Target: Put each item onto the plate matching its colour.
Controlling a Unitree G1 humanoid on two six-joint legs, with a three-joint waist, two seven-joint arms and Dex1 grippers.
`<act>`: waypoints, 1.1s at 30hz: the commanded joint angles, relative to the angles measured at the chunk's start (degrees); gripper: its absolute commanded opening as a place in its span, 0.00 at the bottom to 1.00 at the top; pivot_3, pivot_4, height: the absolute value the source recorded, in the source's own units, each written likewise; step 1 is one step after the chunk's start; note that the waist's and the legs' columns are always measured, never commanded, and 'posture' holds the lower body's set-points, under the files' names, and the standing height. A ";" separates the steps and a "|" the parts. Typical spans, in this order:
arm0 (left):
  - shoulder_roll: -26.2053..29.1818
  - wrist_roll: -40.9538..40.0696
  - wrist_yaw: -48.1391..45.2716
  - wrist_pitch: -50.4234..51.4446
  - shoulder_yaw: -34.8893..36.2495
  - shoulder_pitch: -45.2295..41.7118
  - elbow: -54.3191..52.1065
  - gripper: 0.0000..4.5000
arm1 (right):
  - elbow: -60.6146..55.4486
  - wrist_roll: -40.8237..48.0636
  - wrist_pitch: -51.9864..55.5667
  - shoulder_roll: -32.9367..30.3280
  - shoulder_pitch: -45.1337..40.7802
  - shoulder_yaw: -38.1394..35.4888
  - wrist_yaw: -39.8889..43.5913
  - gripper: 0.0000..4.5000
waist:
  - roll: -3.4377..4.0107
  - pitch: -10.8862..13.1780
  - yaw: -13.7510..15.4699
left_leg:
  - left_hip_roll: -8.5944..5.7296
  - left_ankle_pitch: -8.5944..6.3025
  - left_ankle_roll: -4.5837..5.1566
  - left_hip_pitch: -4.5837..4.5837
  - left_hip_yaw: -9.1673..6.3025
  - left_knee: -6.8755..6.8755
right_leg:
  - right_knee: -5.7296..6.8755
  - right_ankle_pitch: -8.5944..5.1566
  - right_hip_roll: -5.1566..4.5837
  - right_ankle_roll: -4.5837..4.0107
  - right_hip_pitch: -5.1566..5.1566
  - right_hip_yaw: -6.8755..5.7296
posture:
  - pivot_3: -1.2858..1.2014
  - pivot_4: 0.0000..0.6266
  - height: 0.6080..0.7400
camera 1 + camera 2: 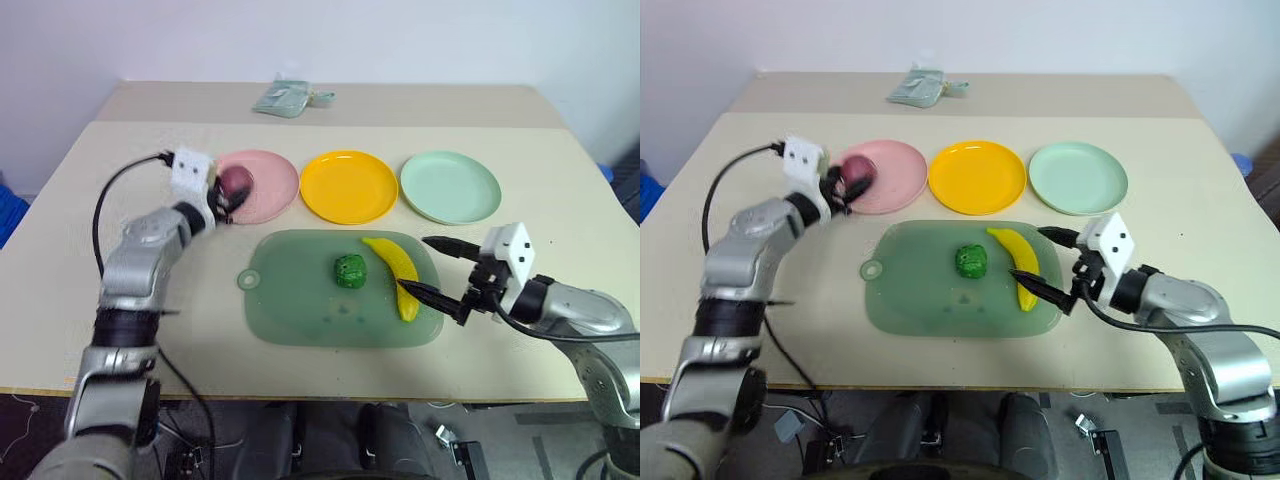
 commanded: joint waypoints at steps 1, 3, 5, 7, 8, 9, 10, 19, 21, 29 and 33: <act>-0.98 3.28 2.38 -2.96 -0.20 -4.18 10.07 0.48 | -0.14 -0.41 -0.74 1.00 -1.66 1.09 -0.88 1.00 | 0.00 0.00 -0.01 | 0.00 -0.02 0.03 -0.01 0.03 0.00 | 0.03 0.00 0.00 0.01 0.00 0.00 | 0.52 0.24 1.00; -1.83 4.79 2.88 -5.32 -0.78 -7.21 16.35 0.48 | -0.02 -0.77 -1.13 1.60 -2.37 1.82 -1.33 1.00 | -0.07 0.04 0.11 | -0.01 -0.02 0.04 -0.03 0.04 0.02 | 0.05 0.01 -0.01 0.02 0.00 -0.02 | 0.52 0.24 1.00; -2.15 5.37 2.33 -7.06 -0.62 -8.98 19.93 0.48 | -0.24 -0.97 -1.27 2.00 -2.40 2.01 -1.73 1.00 | -0.14 0.08 0.13 | -0.02 -0.02 0.04 -0.06 0.04 0.06 | 0.04 0.02 -0.01 0.06 0.00 -0.03 | 0.52 0.24 1.00; -2.28 4.40 1.06 -7.61 0.55 -9.70 21.21 0.71 | -0.48 -1.18 -1.51 2.22 -2.04 2.04 -2.12 1.00 | -0.17 0.08 0.08 | -0.02 -0.02 0.04 -0.07 0.03 0.07 | 0.04 0.03 -0.01 0.07 0.00 -0.03 | 0.52 0.24 1.00; -2.02 4.15 0.44 -7.95 0.85 -9.67 20.87 0.80 | -0.61 -1.28 -1.65 2.27 -1.77 2.01 -2.29 1.00 | -0.17 0.08 0.03 | -0.01 -0.02 0.03 -0.07 0.03 0.07 | 0.04 0.03 -0.01 0.07 0.00 -0.03 | 0.52 0.24 1.00; -1.73 4.14 -0.02 -8.24 1.01 -9.50 20.18 0.90 | -0.74 -1.33 -1.75 2.32 -1.52 1.97 -2.41 1.00 | -0.17 0.08 -0.01 | -0.01 -0.02 0.03 -0.07 0.03 0.07 | 0.04 0.03 -0.01 0.07 0.00 -0.03 | 0.52 0.24 1.00; -1.28 4.11 -0.54 -8.68 1.19 -8.99 18.74 0.99 | -0.92 -1.31 -1.78 2.39 -1.25 1.89 -2.57 1.00 | -0.17 0.08 -0.02 | 0.00 -0.02 0.03 -0.07 0.03 0.06 | 0.04 0.03 -0.01 0.07 0.00 -0.03 | 0.52 0.24 1.00; 5.21 0.84 -5.51 -9.98 6.41 2.73 -3.44 0.99 | -0.43 -1.27 -0.13 3.32 -2.78 3.67 -3.77 1.00 | -0.16 0.08 -0.80 | 0.05 -0.01 -0.03 -0.06 0.03 0.05 | 0.03 0.03 -0.02 0.06 -0.05 -0.01 | 0.52 0.24 1.00; 7.76 1.43 -8.04 -11.39 6.27 6.58 -7.78 0.99 | 0.36 -2.00 0.81 3.82 -4.57 5.24 -4.43 1.00 | -0.16 0.08 -0.92 | 0.03 0.00 -0.03 -0.06 0.02 0.05 | 0.01 0.03 -0.03 0.06 -0.04 -0.01 | 0.52 0.24 1.00; 17.38 -9.51 -32.24 -6.85 -2.13 33.22 -38.06 0.99 | 4.99 -8.91 1.05 6.38 -10.10 16.68 -4.75 1.00 | -0.11 0.05 -1.37 | 0.04 -0.02 -0.06 -0.05 0.02 -0.05 | -0.17 0.02 -0.12 0.03 -0.05 0.01 | 0.52 0.24 1.00; 15.70 -10.37 -31.43 -5.65 -4.28 36.39 -42.64 0.99 | 8.48 -13.11 -0.06 8.28 -11.92 20.17 -5.90 1.00 | -0.13 0.06 -1.39 | 0.02 -0.02 -0.05 -0.05 -0.05 0.05 | -0.09 0.02 -0.13 0.01 -0.01 0.02 | 0.52 0.24 1.00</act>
